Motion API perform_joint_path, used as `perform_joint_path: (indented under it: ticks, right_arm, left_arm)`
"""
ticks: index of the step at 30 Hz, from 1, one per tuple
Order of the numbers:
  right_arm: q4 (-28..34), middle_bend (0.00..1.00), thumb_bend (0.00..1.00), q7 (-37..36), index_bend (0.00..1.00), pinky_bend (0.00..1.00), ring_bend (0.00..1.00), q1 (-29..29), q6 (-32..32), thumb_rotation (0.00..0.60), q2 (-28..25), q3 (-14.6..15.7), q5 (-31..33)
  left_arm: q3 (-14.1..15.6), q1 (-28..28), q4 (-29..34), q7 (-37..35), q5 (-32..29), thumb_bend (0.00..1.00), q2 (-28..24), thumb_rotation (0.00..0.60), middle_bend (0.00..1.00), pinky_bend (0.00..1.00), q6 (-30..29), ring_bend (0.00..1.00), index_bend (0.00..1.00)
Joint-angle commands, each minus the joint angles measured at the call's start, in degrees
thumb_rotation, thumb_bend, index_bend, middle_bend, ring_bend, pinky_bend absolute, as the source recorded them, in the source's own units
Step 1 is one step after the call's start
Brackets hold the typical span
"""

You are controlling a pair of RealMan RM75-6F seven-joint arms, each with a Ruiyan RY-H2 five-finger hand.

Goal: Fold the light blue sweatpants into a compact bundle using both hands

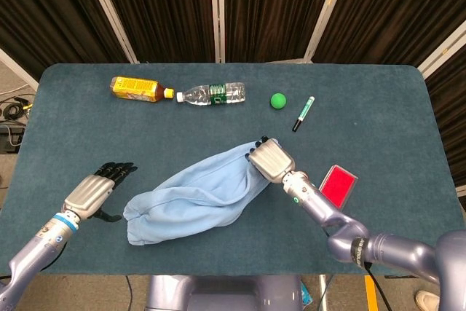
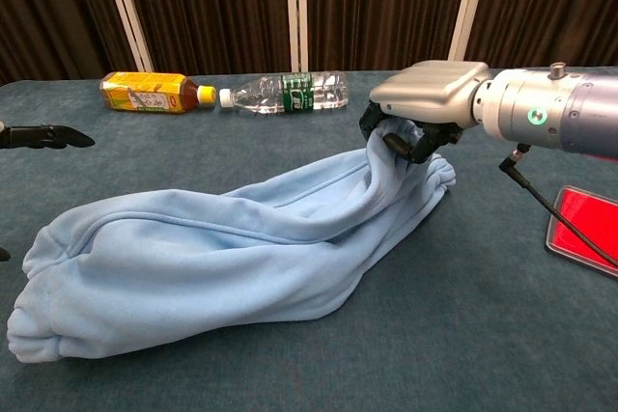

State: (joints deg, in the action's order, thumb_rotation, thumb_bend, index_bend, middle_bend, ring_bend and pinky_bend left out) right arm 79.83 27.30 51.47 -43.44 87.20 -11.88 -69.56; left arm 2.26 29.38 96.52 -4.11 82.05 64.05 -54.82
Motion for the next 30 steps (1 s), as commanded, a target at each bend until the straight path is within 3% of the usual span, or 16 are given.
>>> perform_joint_path:
  ticks: [1,4,6,9,10,15,18,24,30]
  right_arm:
    - [-2.25,0.49,0.64,1.67,0.55,0.31,0.38,1.31,0.8,0.6,1.93,-0.64,3.03]
    - [-4.72,0.36,0.53,3.51,0.39,0.25,0.31,2.63,1.62,0.6,4.15,-1.06,7.16]
    - [-5.77,0.18,0.28,4.47,0.2,0.17,0.18,3.18,0.36,0.6,5.68,-1.8,9.42]
    - [-8.13,0.04,0.1,5.86,0.06,0.1,0.05,3.23,-6.0,0.6,9.03,-3.33,9.42]
    - [-9.31,0.02,0.09,5.87,0.04,0.09,0.03,3.11,-9.31,0.6,10.85,-4.29,9.12]
    - [-10.64,0.0,0.05,5.84,0.0,0.0,0.0,3.16,-13.43,0.6,13.22,-6.31,9.76]
    - [-9.19,0.0,0.01,6.2,0.0,0.0,0.0,2.94,-15.01,0.6,12.7,-7.17,10.1]
    - [2.68,0.0,0.0,5.07,0.0,0.0,0.0,-1.43,-20.51,0.6,4.31,-7.15,7.38]
    - [16.11,0.0,0.0,0.57,0.0,0.0,0.0,-9.66,-25.27,0.6,-8.35,-2.88,2.1]
  left_arm:
    - [-0.26,-0.35,-0.43,-0.99,-0.04,0.11,-0.69,0.6,0.0,0.0,-0.5,0.0,0.0]
    - [-0.22,-0.51,-0.93,-1.93,0.34,0.11,-1.6,0.6,0.0,0.0,-0.64,0.0,0.0]
    - [-0.43,-0.58,-1.36,-2.81,0.23,0.11,-1.94,0.6,0.0,0.0,-0.7,0.0,0.0]
    - [-0.64,-0.67,-2.01,-3.66,0.1,0.11,-2.23,0.6,0.0,0.0,-0.74,0.0,0.0]
    - [-0.71,-0.71,-2.15,-4.14,0.07,0.11,-2.36,0.6,0.0,0.0,-0.72,0.0,0.0]
    - [-0.85,-0.86,-2.3,-5.0,0.3,0.11,-2.72,0.6,0.0,0.0,-0.96,0.0,0.0]
    - [-0.83,-1.14,-2.16,-5.25,0.83,0.11,-3.01,0.6,0.0,0.0,-1.6,0.0,0.0]
    - [-0.48,-2.15,-1.5,-5.85,4.39,0.11,-3.61,0.6,0.0,0.0,-4.92,0.0,0.0]
    - [1.36,-2.4,-3.08,-7.65,13.36,0.12,-3.03,0.6,0.0,0.0,-9.4,0.0,0.0]
